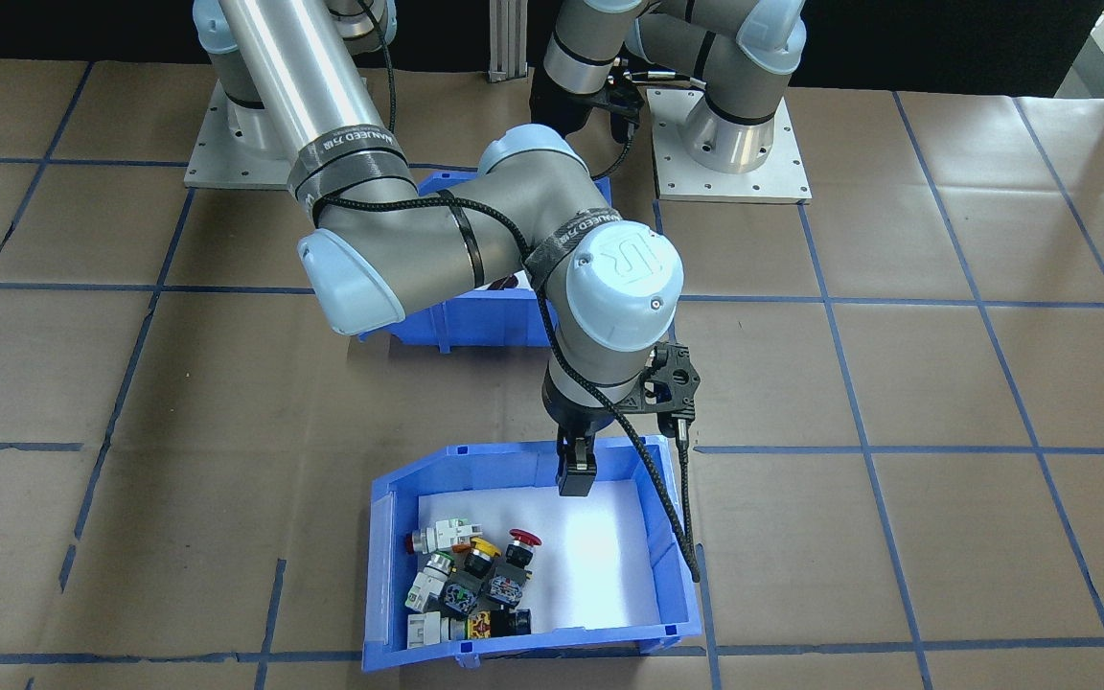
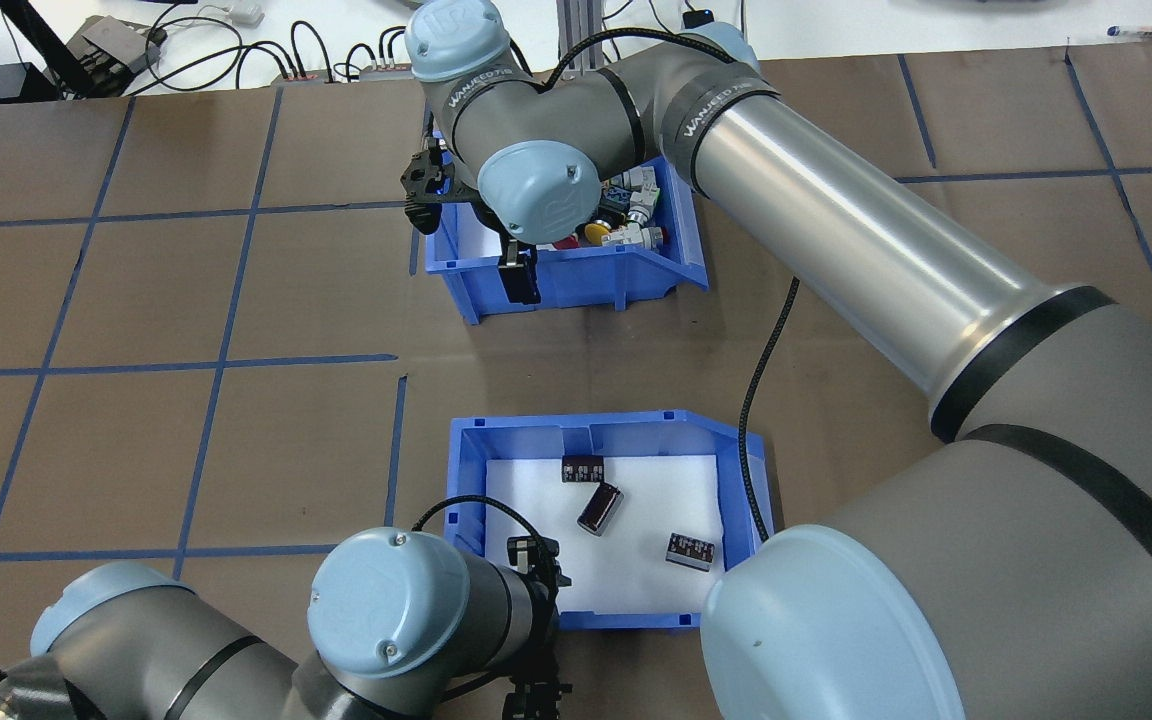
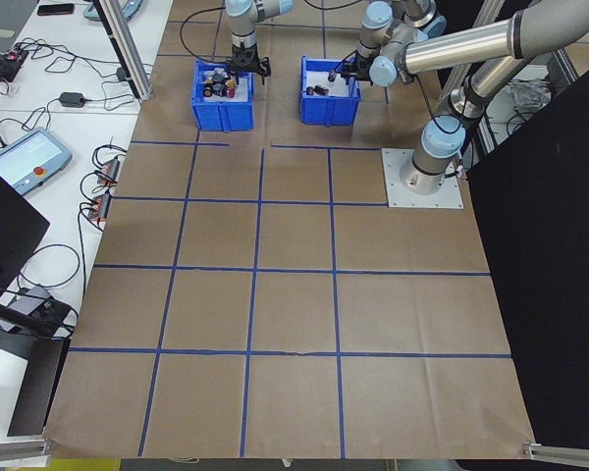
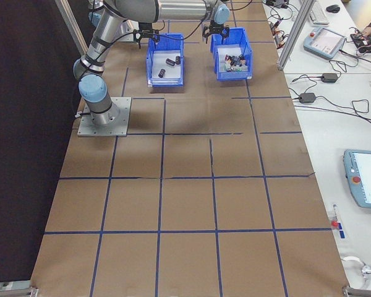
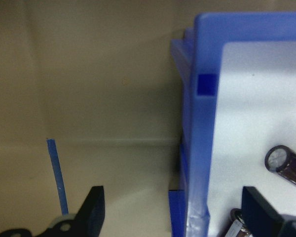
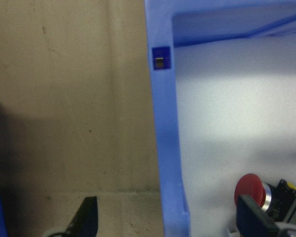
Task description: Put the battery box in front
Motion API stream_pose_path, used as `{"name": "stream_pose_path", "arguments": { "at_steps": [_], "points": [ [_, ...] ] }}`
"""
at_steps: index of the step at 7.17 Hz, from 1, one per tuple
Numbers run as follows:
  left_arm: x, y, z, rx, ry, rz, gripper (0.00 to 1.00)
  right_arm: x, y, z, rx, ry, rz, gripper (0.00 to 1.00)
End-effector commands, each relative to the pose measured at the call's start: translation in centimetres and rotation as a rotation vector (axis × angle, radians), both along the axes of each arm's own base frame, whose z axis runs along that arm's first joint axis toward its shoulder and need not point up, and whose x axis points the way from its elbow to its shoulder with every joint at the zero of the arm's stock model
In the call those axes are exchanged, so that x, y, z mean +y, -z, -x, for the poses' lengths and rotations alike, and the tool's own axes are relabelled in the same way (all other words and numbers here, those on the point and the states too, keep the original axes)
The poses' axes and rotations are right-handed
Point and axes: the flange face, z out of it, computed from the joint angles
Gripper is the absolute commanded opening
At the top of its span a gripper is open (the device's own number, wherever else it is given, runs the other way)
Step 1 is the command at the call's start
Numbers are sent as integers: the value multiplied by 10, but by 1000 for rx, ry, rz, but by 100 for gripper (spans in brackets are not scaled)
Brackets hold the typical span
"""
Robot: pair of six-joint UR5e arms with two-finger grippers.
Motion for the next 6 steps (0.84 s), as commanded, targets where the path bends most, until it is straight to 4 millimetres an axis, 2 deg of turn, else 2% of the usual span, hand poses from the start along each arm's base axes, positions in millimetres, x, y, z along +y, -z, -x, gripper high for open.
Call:
{"name": "stream_pose_path", "arguments": {
  "at_steps": [1,2,3,4,6],
  "points": [
    [-4,14,12,8,17,13,78,-1,9,5,16,5,-4,100],
    [2,16,17,6,38,11,43,0,11,4,16,2,-7,99],
    [1,14,18,22,45,33,16,-3,14,-2,0,-4,22,96],
    [1,12,18,26,59,49,0,-7,22,-8,-9,1,42,87],
    [0,-9,11,25,121,123,0,-7,10,-7,-13,-6,59,51]
  ]
}}
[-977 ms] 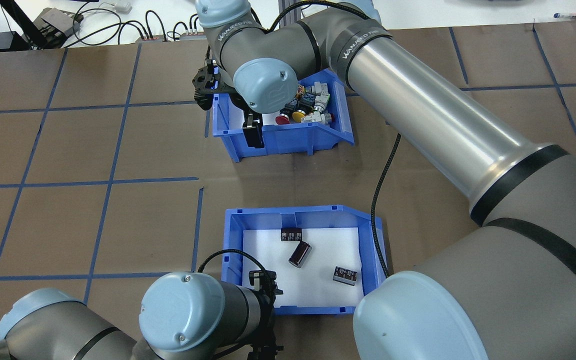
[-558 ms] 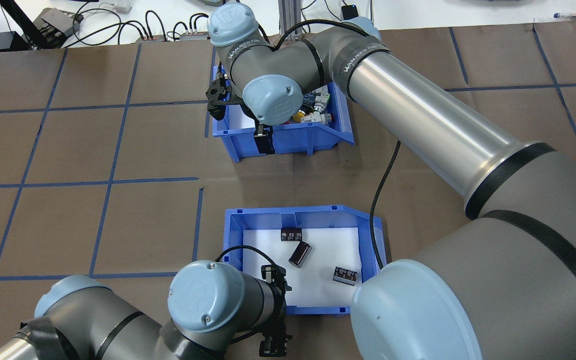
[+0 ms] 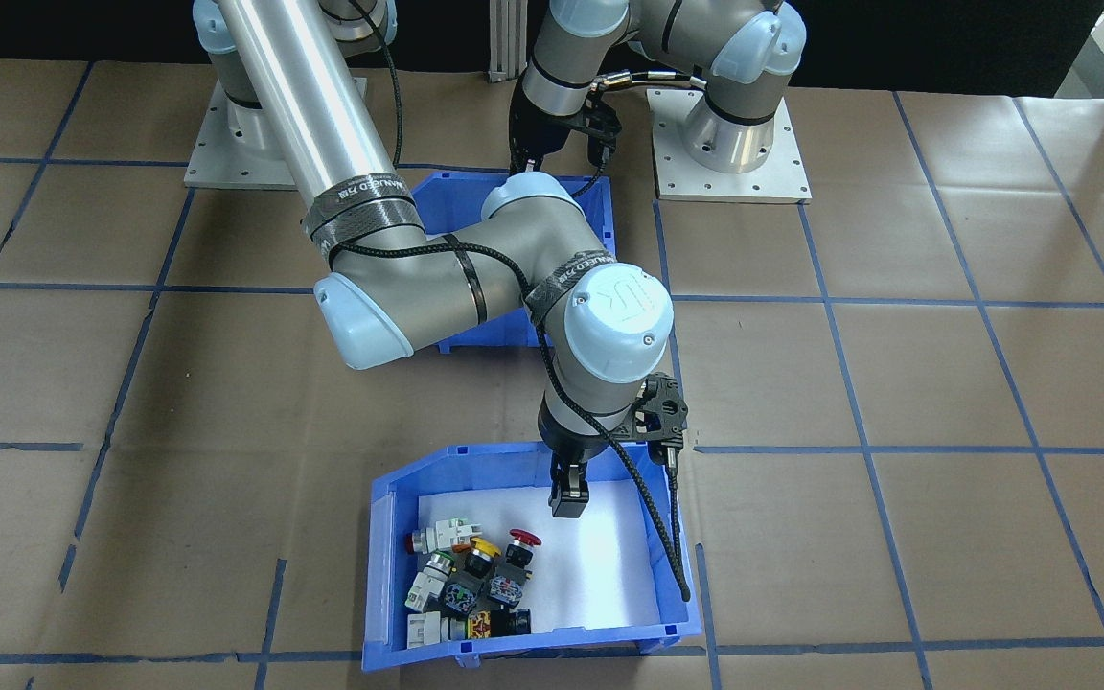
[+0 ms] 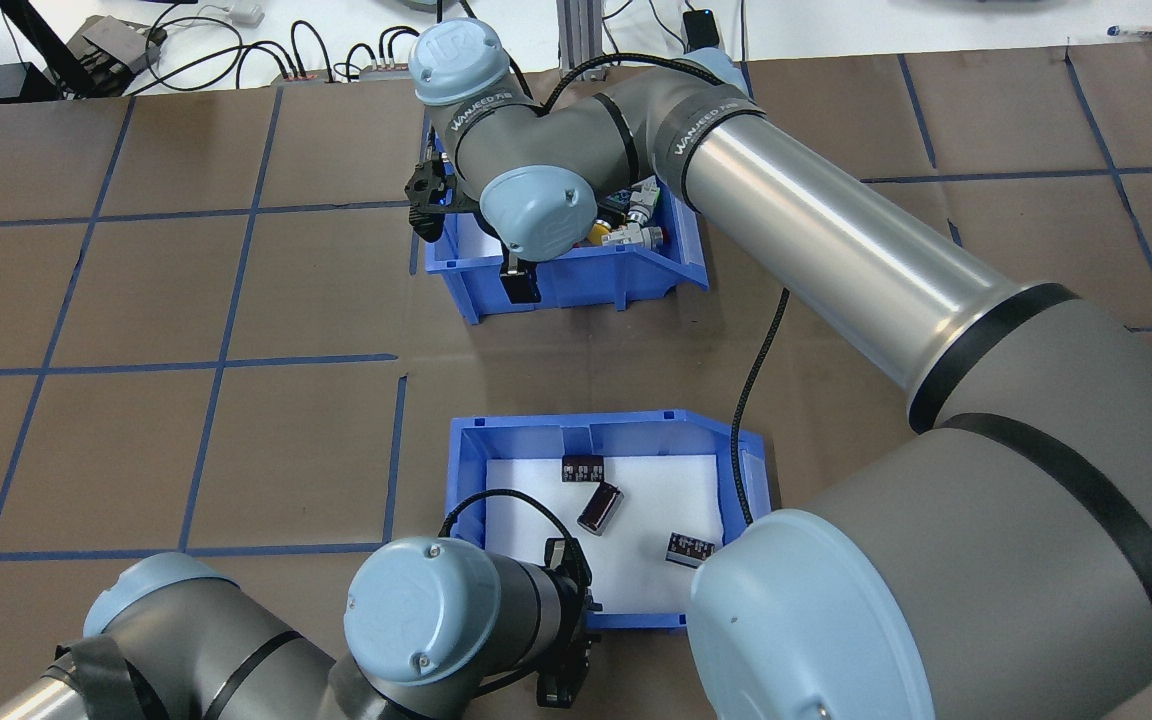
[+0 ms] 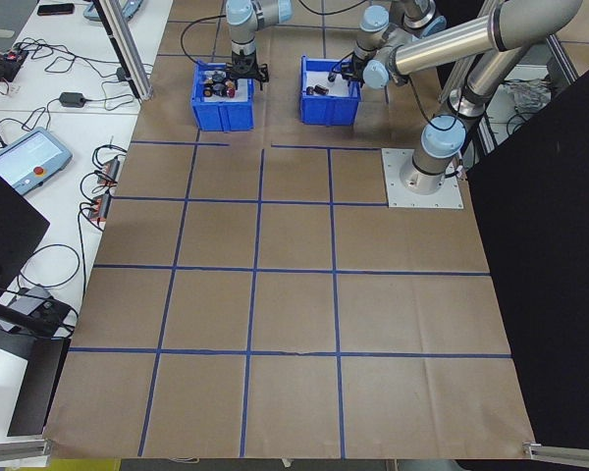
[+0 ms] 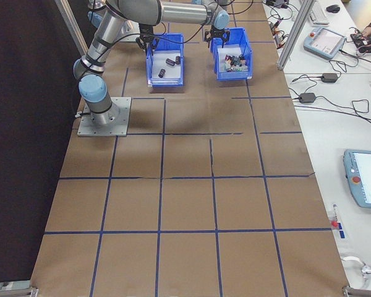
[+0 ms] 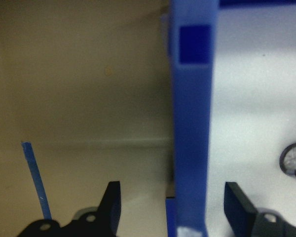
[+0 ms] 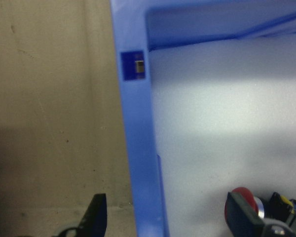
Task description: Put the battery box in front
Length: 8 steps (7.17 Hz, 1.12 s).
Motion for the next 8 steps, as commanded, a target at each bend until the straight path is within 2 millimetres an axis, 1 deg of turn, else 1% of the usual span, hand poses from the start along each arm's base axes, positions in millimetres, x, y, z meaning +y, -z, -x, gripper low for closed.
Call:
{"name": "stream_pose_path", "arguments": {
  "at_steps": [1,2,3,4,5,6,7,8],
  "points": [
    [-3,-17,-16,-29,51,36,0,-1,-10,-1,-6,-4,20,43],
    [-15,-28,-34,-42,45,34,0,-1,-13,-1,-8,-4,24,33],
    [-28,-44,-64,-65,66,17,0,-1,-15,0,-3,-4,31,20],
    [-40,-59,-95,-80,76,4,0,-3,-19,5,36,-5,55,3],
    [-52,-67,-124,-84,84,6,0,-1,-34,7,35,-3,74,0],
    [-62,-67,-144,-87,94,12,0,-3,-58,22,32,13,93,0],
    [-68,-68,-154,-89,102,21,0,-2,-87,45,47,15,117,0],
    [-77,-68,-164,-90,123,28,0,-7,-110,76,61,22,100,0]
  ]
}}
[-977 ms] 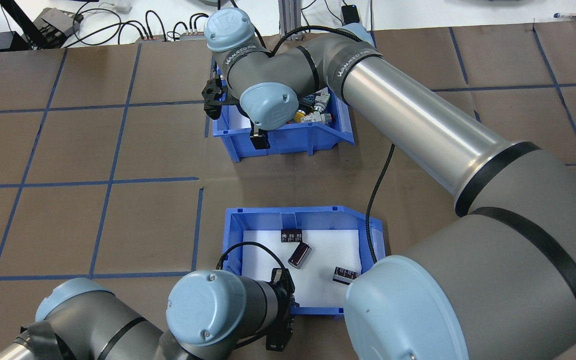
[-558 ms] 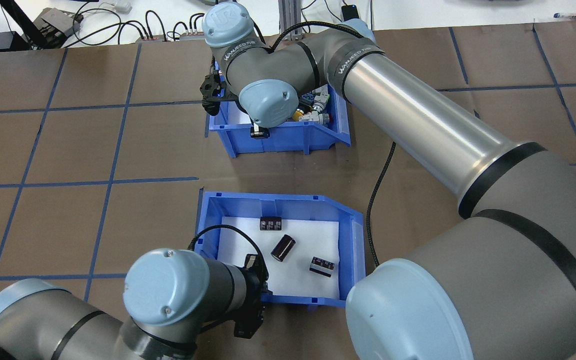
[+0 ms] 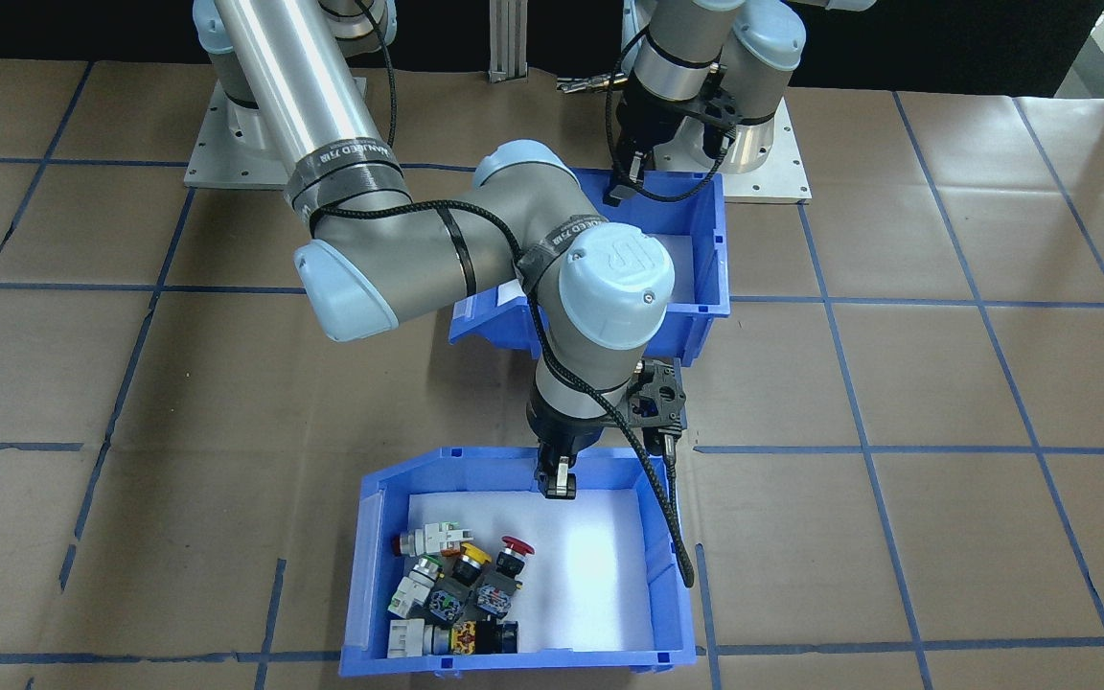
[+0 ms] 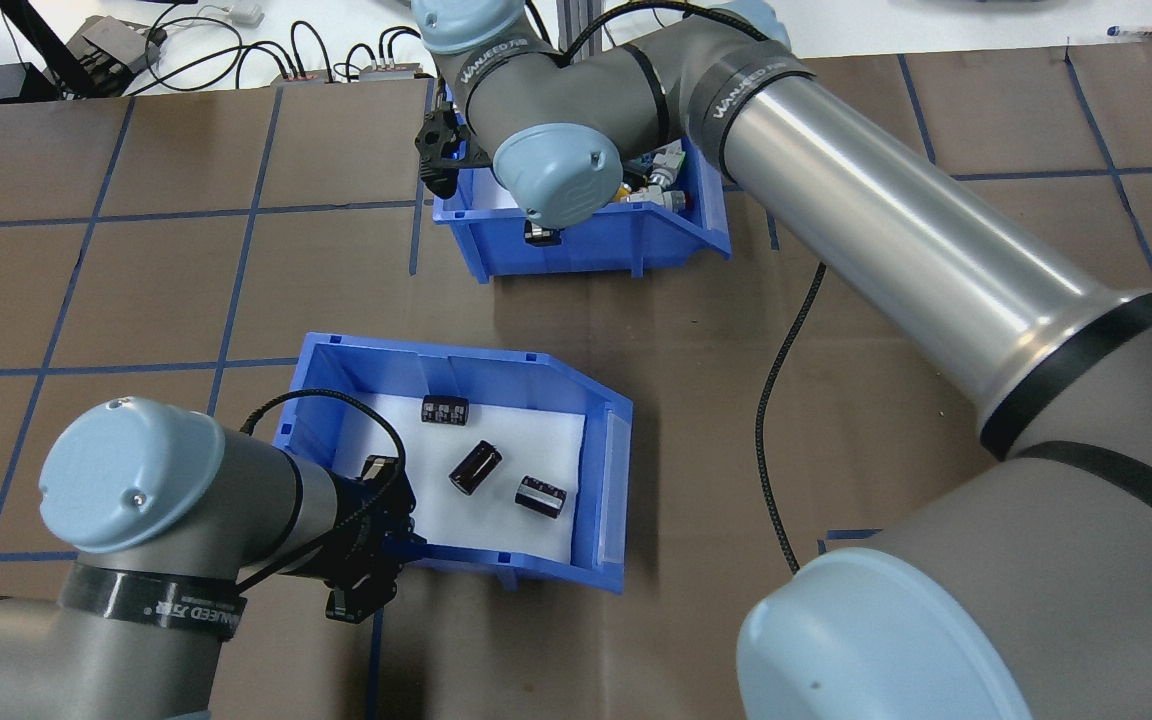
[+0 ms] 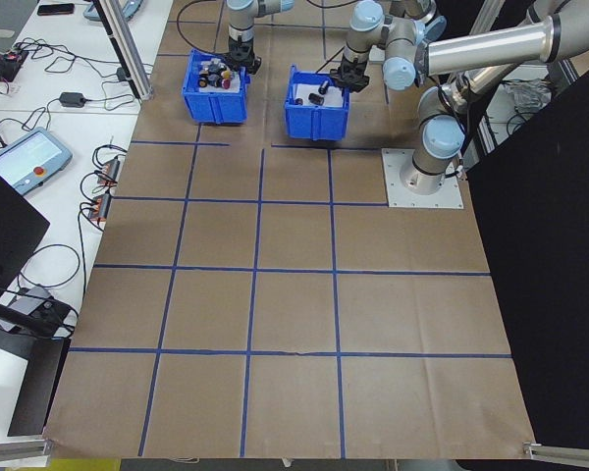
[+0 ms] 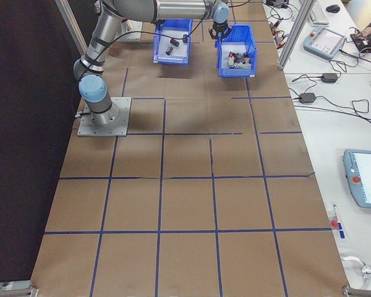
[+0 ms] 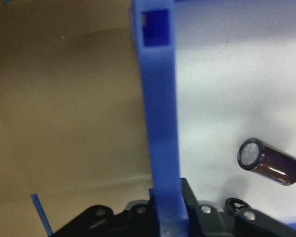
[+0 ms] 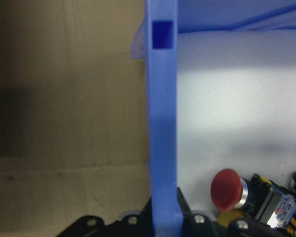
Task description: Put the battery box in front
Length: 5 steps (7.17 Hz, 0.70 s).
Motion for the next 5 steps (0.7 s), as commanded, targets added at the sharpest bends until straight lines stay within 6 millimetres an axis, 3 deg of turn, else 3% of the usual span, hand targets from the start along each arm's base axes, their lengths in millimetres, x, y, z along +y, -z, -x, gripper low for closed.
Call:
{"name": "stream_pose_path", "arguments": {
  "at_steps": [1,3,5],
  "points": [
    [-26,-7,-31,-4,12,20,0,-5,-58,72,27,-2,-19,0],
    [-62,-8,-39,11,9,1,0,-3,-83,156,41,-29,-52,0],
    [-123,-19,-42,21,11,-5,0,23,-97,243,36,-30,-69,0]
  ]
}}
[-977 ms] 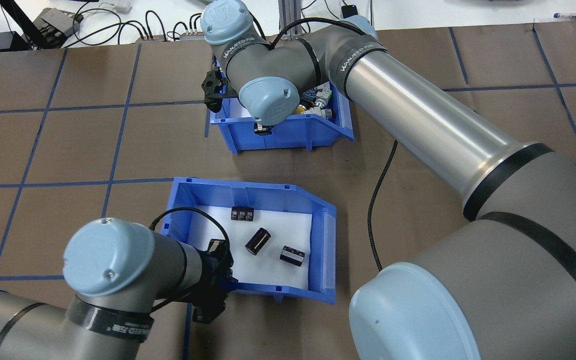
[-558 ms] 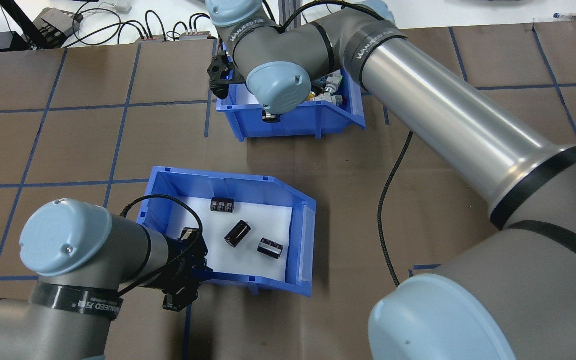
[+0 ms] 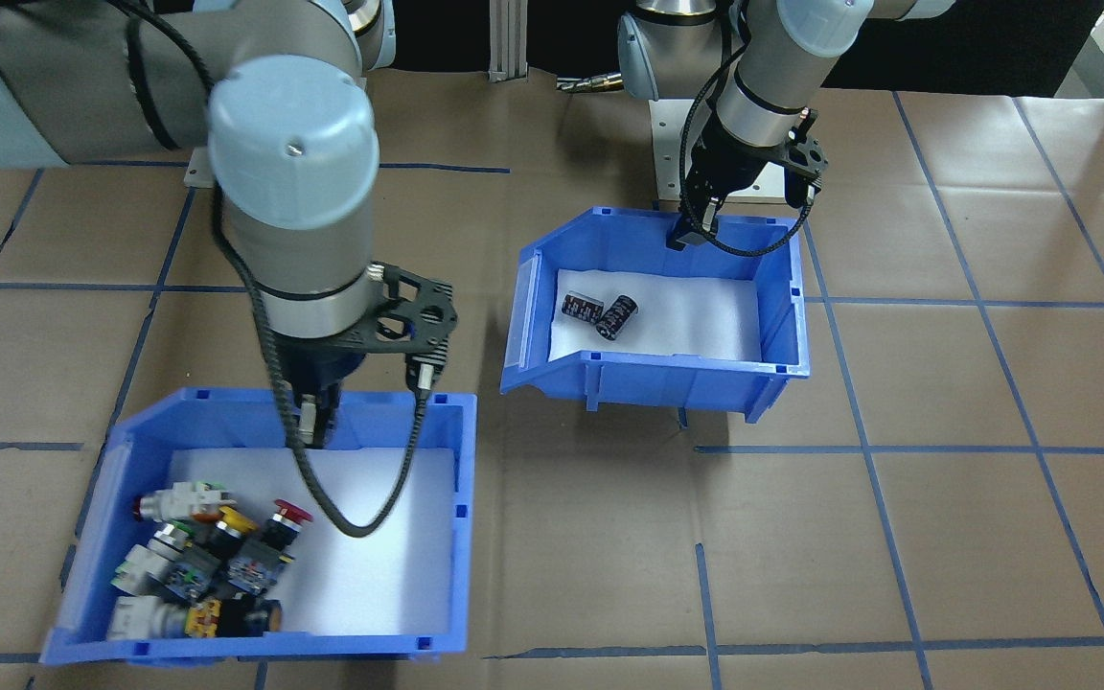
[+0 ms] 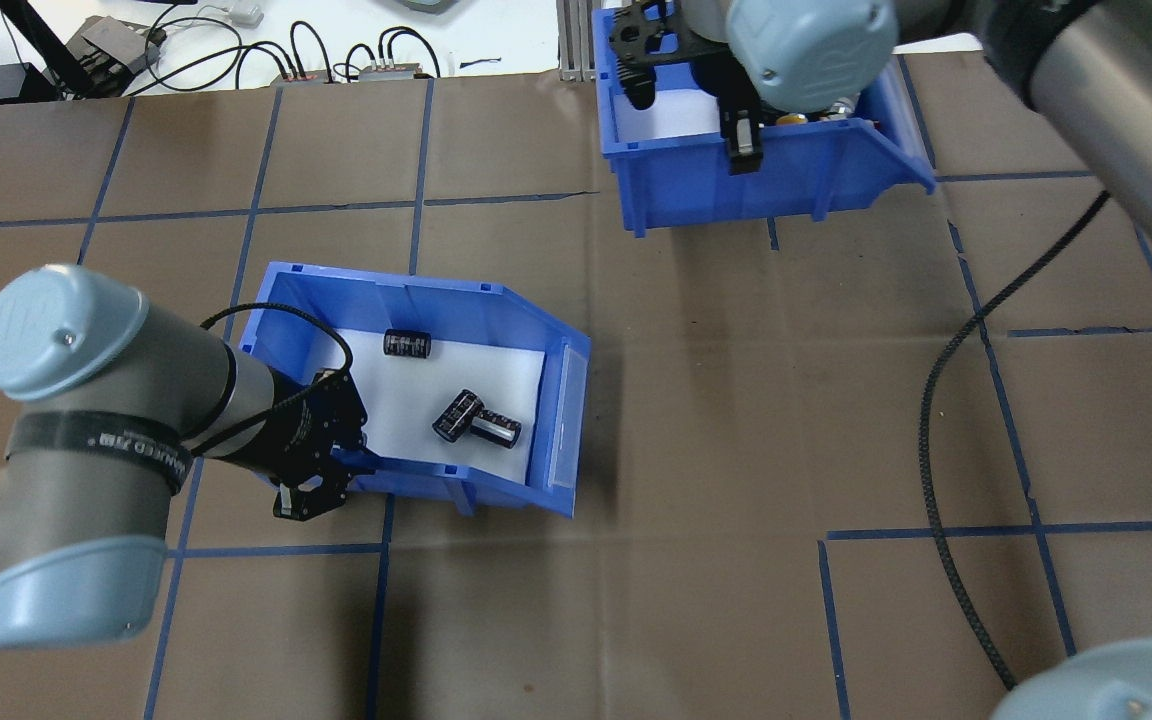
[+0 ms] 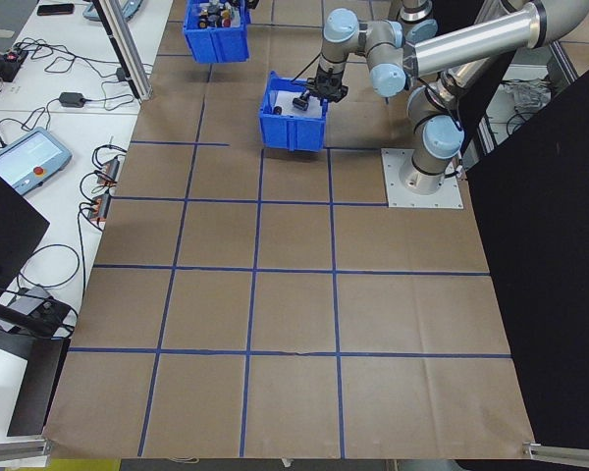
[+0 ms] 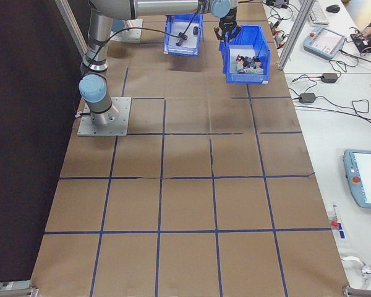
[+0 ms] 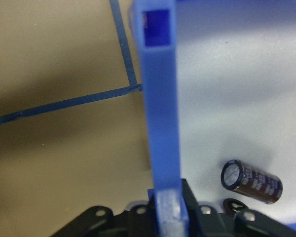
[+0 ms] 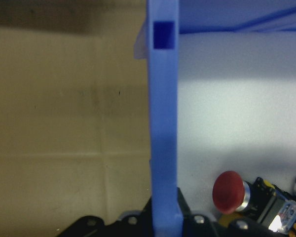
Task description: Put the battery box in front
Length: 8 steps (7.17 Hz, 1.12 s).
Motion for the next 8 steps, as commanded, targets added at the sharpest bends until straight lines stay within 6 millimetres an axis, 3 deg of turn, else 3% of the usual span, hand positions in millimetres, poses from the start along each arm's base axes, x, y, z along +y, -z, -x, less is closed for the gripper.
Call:
{"name": "stream_pose_path", "arguments": {
  "at_steps": [1,3,5,6,8],
  "points": [
    [-71,-3,-3,6,2,-12,0,34,-4,101,-14,7,-14,0],
    [-138,4,15,11,17,2,0,75,15,156,-58,29,10,0],
    [-185,9,69,58,-50,4,0,102,39,197,-80,75,20,0],
    [-195,10,93,63,-87,-4,0,106,52,213,-66,17,37,0],
    [-218,41,131,89,-142,51,1,124,68,215,-55,-39,42,0]
  ]
}}
